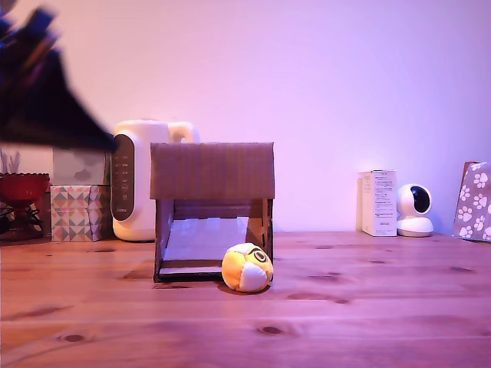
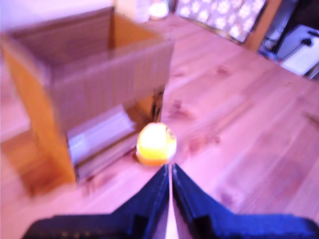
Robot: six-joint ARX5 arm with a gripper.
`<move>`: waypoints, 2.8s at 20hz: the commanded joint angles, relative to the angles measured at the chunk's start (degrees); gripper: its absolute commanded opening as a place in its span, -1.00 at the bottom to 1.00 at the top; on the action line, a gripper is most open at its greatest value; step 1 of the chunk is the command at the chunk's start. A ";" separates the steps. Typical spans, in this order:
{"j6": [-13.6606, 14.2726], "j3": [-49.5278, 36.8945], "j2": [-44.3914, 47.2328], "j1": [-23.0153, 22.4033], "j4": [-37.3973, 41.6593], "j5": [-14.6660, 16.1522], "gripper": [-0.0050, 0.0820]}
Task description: Drop the footbag into the cardboard dice tower
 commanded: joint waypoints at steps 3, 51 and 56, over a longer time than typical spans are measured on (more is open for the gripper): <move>-0.74 -2.78 -4.04 -0.20 -2.71 -0.09 -0.94; -3.19 20.68 57.81 -12.35 35.82 -16.04 0.93; -3.23 22.23 60.76 -11.10 34.47 -15.10 0.78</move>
